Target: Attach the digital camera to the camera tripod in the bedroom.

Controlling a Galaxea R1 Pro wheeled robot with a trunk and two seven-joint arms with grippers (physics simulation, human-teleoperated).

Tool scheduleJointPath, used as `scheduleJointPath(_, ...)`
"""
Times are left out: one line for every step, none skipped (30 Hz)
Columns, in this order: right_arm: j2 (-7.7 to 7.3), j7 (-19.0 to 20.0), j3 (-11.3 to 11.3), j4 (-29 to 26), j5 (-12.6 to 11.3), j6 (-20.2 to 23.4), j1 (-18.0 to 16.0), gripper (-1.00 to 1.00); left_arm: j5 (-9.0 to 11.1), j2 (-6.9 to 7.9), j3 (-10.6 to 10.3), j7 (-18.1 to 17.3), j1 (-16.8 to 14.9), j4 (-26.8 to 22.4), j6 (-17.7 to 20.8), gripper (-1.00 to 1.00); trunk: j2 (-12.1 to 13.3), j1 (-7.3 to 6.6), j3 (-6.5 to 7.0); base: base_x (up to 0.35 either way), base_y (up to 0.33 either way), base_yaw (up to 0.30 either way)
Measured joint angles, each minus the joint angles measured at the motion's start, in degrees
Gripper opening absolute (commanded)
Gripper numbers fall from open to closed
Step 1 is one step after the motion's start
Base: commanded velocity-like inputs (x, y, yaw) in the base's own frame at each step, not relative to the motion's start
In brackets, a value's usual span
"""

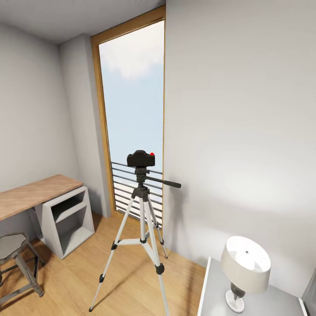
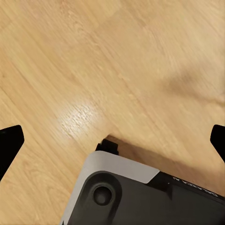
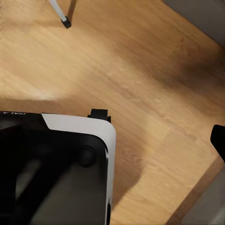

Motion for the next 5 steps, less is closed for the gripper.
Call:
scheduleJointPath(0.0,0.0,0.0,0.0,0.0,0.0,0.0,1.0,0.0,0.0,0.0,0.0,0.0,0.0,0.0,1.0,0.0,0.0,0.0,0.0,0.0,0.0)
scheduleJointPath(0.0,0.0,0.0,0.0,0.0,0.0,0.0,1.0,0.0,0.0,0.0,0.0,0.0,0.0,0.0,1.0,0.0,0.0,0.0,0.0,0.0,0.0)
scheduleJointPath(0.0,0.0,0.0,0.0,0.0,0.0,0.0,1.0,0.0,0.0,0.0,0.0,0.0,0.0,0.0,1.0,0.0,0.0,0.0,0.0,0.0,0.0)
scheduleJointPath(0.0,0.0,0.0,0.0,0.0,0.0,0.0,1.0,0.0,0.0,0.0,0.0,0.0,0.0,0.0,1.0,0.0,0.0,0.0,0.0,0.0,0.0)
scheduleJointPath(0.0,0.0,0.0,0.0,0.0,0.0,0.0,1.0,0.0,0.0,0.0,0.0,0.0,0.0,0.0,1.0,0.0,0.0,0.0,0.0,0.0,0.0)
